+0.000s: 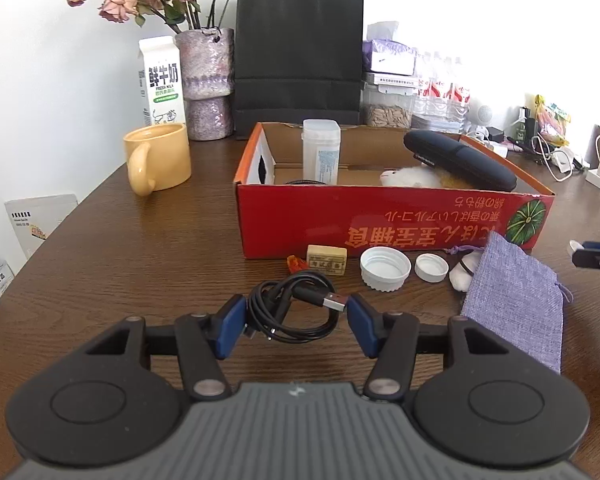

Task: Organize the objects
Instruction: 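Grasp the short black USB cable with the left gripper while the right holds the cap, then carry the white cap and USB cable over the box with both grippers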

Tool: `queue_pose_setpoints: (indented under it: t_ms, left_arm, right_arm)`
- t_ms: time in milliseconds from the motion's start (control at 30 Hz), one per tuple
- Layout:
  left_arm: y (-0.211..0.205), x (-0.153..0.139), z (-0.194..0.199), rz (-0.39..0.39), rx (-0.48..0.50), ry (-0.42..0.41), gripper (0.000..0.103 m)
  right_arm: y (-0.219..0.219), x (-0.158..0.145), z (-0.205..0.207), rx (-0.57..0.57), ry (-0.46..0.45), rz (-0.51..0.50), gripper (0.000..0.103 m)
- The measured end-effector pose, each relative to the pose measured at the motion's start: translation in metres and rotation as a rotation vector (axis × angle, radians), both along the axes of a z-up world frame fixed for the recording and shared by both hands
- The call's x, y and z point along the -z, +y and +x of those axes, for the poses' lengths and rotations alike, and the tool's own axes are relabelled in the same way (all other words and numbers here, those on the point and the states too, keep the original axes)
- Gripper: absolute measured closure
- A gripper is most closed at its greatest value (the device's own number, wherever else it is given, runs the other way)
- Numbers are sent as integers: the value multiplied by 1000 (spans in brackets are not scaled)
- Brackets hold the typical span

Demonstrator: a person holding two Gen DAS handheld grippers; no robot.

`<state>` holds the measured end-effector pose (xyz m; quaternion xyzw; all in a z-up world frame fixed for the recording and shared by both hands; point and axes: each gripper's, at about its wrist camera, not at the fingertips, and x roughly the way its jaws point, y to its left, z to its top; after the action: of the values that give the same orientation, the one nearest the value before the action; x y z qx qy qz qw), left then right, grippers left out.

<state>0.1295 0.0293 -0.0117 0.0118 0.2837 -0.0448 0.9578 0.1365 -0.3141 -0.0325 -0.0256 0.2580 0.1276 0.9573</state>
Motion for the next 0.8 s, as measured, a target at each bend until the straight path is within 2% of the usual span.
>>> queue_pose_setpoints:
  t_ms: [367,800]
  left_arm:
    - [-3,-2,-29,-32,-10,-16,46]
    - [-28,-9,-59,-52,21,-70,46]
  right_arm:
    - [38,-1,-54,-25,-9,81,76]
    - [105,-12,-77,-151,-40,87,76]
